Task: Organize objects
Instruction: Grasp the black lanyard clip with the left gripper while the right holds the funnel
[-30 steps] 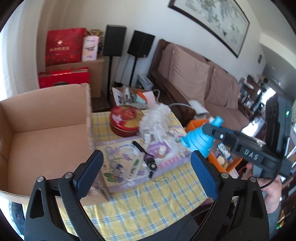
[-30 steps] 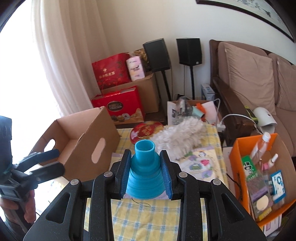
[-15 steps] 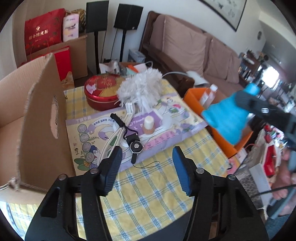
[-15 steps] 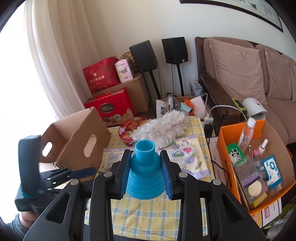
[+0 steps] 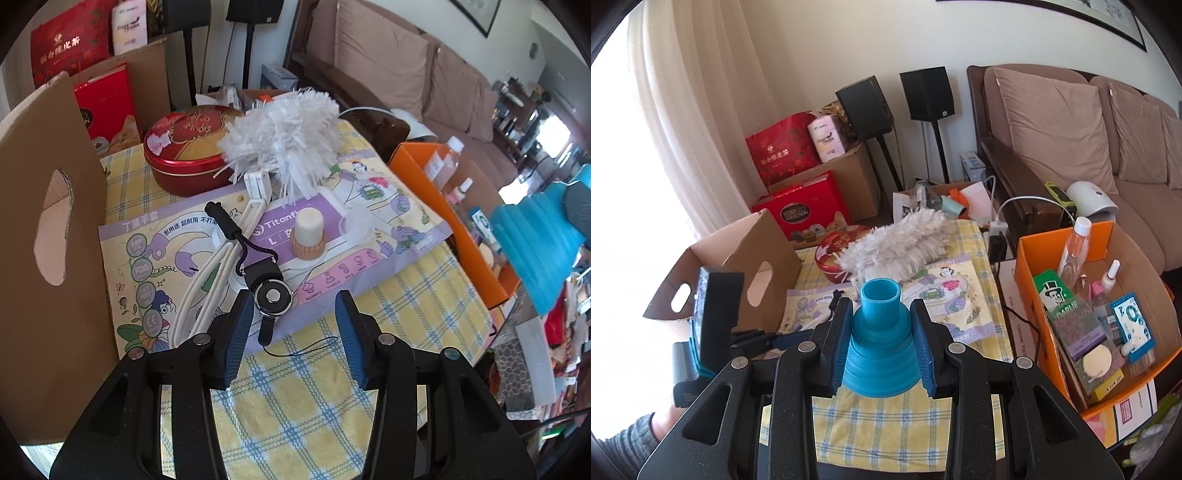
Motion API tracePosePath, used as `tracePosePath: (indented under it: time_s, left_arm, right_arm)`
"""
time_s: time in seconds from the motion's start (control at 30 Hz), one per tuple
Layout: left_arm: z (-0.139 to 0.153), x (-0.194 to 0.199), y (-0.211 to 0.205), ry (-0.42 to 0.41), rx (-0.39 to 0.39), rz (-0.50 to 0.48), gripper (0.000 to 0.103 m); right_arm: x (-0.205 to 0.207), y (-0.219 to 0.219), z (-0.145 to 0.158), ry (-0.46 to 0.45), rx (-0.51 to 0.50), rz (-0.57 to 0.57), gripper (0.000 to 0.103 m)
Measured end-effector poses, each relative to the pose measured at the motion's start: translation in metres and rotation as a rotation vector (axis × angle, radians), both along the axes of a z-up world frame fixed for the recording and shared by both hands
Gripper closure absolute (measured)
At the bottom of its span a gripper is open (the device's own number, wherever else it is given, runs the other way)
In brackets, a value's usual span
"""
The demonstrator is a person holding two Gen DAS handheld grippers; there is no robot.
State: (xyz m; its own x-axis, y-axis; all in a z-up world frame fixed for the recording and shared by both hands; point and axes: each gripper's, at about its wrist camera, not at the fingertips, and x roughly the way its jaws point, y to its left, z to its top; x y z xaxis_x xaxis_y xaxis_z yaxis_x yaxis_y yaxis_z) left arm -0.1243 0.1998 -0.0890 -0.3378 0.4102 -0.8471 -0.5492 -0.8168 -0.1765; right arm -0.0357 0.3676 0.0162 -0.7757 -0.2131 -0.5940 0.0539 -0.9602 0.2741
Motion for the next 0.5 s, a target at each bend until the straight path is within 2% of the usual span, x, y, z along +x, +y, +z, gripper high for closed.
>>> tracePosePath:
  time_s: [0.1,0.23,0.43,0.5]
  left_arm:
    - [-0.005,-0.003,0.001,-0.008,-0.005,0.005,0.06]
    - [-0.012,-0.007,0.002,-0.014,-0.014,0.011,0.071]
    - [-0.015,-0.009,0.002,-0.014,-0.016,0.016,0.075]
    - [-0.015,-0.01,0.002,-0.015,-0.016,0.014,0.081]
  right_arm:
    - [-0.001,-0.001,-0.001,-0.003,-0.002,0.0,0.071]
    - [-0.002,-0.003,-0.002,-0.004,0.002,0.003,0.071]
    - [-0.003,-0.006,-0.003,-0.007,0.007,0.007,0.071]
    - [-0.002,-0.006,-0.004,-0.009,0.007,0.007,0.071]
